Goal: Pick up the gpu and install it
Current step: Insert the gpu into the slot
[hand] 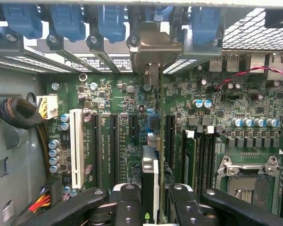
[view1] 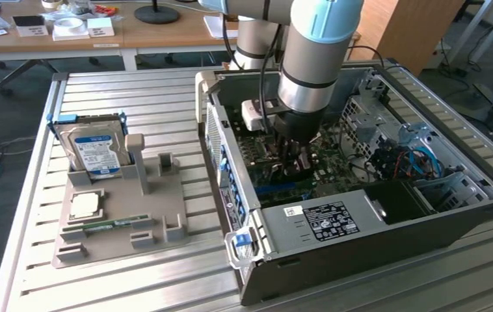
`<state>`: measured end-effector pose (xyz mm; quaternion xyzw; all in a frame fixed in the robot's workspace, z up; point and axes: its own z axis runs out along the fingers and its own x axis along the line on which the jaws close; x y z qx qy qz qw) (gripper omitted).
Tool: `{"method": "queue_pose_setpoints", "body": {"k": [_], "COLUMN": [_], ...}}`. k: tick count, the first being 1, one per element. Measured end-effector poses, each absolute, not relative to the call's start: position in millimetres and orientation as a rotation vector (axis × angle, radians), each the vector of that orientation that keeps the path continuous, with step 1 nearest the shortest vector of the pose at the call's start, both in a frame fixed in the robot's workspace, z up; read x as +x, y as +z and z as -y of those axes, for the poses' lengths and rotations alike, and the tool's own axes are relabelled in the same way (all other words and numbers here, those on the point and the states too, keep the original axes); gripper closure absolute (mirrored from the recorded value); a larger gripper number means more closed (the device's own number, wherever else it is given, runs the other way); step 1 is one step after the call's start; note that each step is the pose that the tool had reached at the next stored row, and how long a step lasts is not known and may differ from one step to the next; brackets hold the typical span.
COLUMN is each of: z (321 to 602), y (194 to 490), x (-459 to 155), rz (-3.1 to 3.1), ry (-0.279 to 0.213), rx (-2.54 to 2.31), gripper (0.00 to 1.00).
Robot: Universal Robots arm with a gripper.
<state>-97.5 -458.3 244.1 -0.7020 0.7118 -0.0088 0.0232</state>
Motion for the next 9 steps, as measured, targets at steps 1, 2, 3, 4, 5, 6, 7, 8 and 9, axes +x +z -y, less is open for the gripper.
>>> {"method": "queue_pose_setpoints", "body": {"k": [1,2,3,4,5,6,7,8,9], "z": [458.3,458.3,458.2,458.2,458.2,458.3,458.3,458.3,458.2], "y": [244.0,243.8,243.2,242.6,242.2,241.9,241.9,241.6,241.4], "x": [-97.6,-97.8,-98.0,-98.2,-98.3,-98.4,-98.4,-98.5,-98.5], "rz": [-2.204,-2.204,-2.204,-2.203,-2.204,-2.204,-2.204,-2.204,-2.204], "ry": [-0.027,-0.027,-0.027,-0.027,-0.027,-0.027,-0.027,-0.027,-0.027], "rx": [-2.174,-2.173,-2.173,-2.173,-2.173,-2.173,-2.173,-2.173,-2.173], "gripper": [0.73,0.73,0.73,0.73,0.73,0.73,0.73,0.73,0.73]}}
